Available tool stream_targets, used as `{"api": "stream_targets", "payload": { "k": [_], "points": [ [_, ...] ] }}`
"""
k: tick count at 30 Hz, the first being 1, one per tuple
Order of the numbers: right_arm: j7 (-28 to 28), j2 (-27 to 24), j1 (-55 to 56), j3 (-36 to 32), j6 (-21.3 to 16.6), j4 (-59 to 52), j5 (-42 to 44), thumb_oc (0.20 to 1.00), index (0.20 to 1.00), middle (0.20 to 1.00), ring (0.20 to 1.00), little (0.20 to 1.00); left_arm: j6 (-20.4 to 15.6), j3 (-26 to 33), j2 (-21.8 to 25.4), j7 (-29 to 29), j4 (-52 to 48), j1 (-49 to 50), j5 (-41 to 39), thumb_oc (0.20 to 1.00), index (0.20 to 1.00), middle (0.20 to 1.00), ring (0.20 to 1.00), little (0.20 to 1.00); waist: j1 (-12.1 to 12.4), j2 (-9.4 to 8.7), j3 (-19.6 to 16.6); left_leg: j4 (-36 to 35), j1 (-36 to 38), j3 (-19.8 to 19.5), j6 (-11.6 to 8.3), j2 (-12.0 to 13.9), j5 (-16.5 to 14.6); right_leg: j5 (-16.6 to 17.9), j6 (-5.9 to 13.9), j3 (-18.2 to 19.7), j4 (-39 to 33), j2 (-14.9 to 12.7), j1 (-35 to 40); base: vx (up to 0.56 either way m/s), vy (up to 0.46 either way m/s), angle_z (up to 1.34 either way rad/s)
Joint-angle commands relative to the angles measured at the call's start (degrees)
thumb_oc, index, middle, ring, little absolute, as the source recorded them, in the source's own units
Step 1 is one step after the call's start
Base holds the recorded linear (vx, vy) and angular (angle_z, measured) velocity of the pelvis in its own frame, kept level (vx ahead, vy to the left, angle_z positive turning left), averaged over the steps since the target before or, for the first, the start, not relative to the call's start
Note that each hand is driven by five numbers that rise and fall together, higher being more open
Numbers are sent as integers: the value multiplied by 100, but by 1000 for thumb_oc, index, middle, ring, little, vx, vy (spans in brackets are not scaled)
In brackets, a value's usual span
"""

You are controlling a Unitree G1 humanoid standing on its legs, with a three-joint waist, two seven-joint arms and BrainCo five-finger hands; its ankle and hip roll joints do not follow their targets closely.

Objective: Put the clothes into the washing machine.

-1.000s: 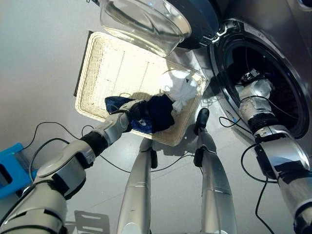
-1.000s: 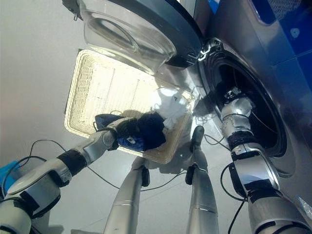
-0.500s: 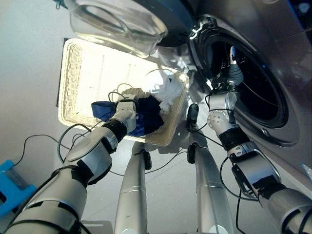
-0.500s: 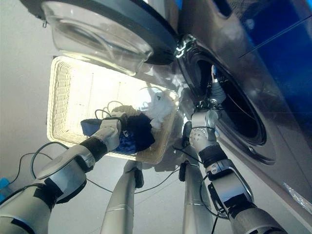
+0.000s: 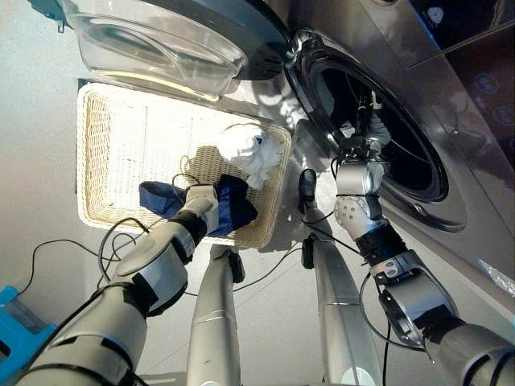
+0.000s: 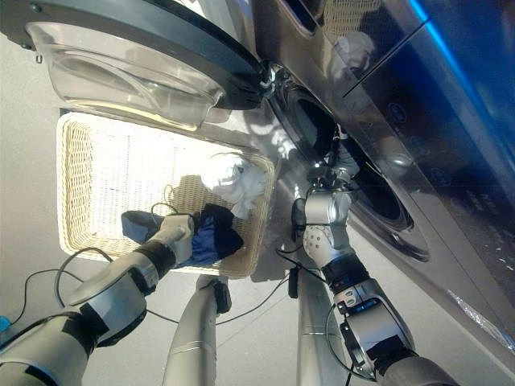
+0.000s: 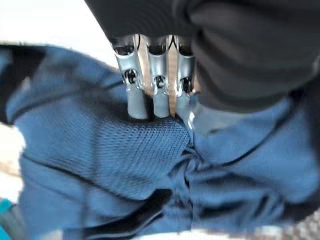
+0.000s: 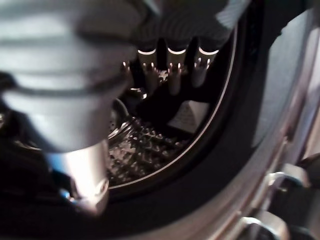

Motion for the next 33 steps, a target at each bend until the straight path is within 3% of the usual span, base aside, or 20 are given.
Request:
{"api": "stream_targets", "payload": {
  "k": [1,6,9,11,14,18,19,22,23,27,30,33],
  "points": [
    [-50,81,-32,-127,-273,-184,-232,1000,1000,1000,1000,1000,-300,271,36,483,215,184,-730,200,200,200,200,200,147,-99,-50,-776,160,379,-8,-365,512,-330,689,13,537,255,76,0,0,0],
    [-39,-10,46,-165,-225,-82,-136,1000,1000,1000,1000,1000,-1070,830,188,1671,-29,197,-1874,200,200,200,200,200,199,-83,-50,-785,205,361,5,-377,527,-341,679,-23,544,237,128,0,0,0],
    [30,-107,177,-196,-185,-50,-76,1000,1000,1000,1000,1000,-1851,1434,392,2610,-258,319,-2429,200,200,200,200,200,254,-59,-50,-770,249,322,11,-402,527,-375,658,-58,564,225,188,0,0,0],
    [57,-111,218,-200,-183,-59,-61,1000,1000,1000,1000,1000,-2017,1581,430,2798,-320,359,-2486,200,200,200,200,200,265,-55,-50,-764,254,310,11,-407,524,-384,652,-65,570,218,195,0,0,0],
    [50,-145,367,-202,-129,-145,-161,1000,1000,1000,1000,1000,-2599,2098,553,3571,-618,501,-2608,200,200,200,200,200,313,-51,-50,-763,282,262,12,-418,515,-431,630,-97,605,201,224,0,0,0],
    [64,-122,493,-140,-98,-224,-352,1000,1000,1000,1000,1000,-3091,2526,521,4081,-908,640,-2927,200,200,200,200,200,334,-62,-50,-758,280,221,11,-428,512,-460,608,-98,630,200,224,0,0,0],
    [55,-70,584,-70,-23,-329,-662,1000,1000,1000,1000,1000,-3445,2848,422,4270,-1200,771,-3318,200,200,200,200,200,355,-65,-50,-768,299,190,19,-432,507,-499,595,-100,665,205,232,0,0,0],
    [159,-19,666,13,122,-431,-1113,1000,1000,1000,1000,1000,-3741,3059,324,4257,-1476,916,-3716,200,200,200,200,200,375,-61,-50,-772,298,166,29,-441,508,-517,583,-103,683,208,228,0,0,0],
    [263,-15,766,157,405,-540,-1680,1000,1000,1000,1000,1000,-4042,3280,192,4120,-1839,1095,-4249,200,200,200,200,200,400,-63,-50,-784,310,136,34,-455,505,-538,577,-119,696,209,241,0,0,0],
    [760,-209,942,395,1074,-296,-2340,1000,1000,1000,1000,1000,-4568,3555,-11,3552,-2329,1440,-5281,200,200,200,200,200,450,-71,-50,-789,334,97,50,-467,475,-581,581,-182,718,181,270,-17,-47,2],
    [1327,-589,996,789,1600,-5,-3251,1000,1000,1000,1000,1000,-4749,3713,-71,3018,-2631,1680,-5947,200,200,200,200,200,487,-109,-50,-768,332,72,54,-478,461,-593,582,-246,737,173,281,-13,-59,5],
    [1471,-881,927,1017,1693,186,-3627,1000,1000,1000,1000,1000,-4804,3766,-67,2715,-2739,1759,-6370,200,200,200,200,200,517,-117,-50,-738,311,60,57,-480,452,-597,581,-290,758,148,264,-2,-46,4]
  ]
}}
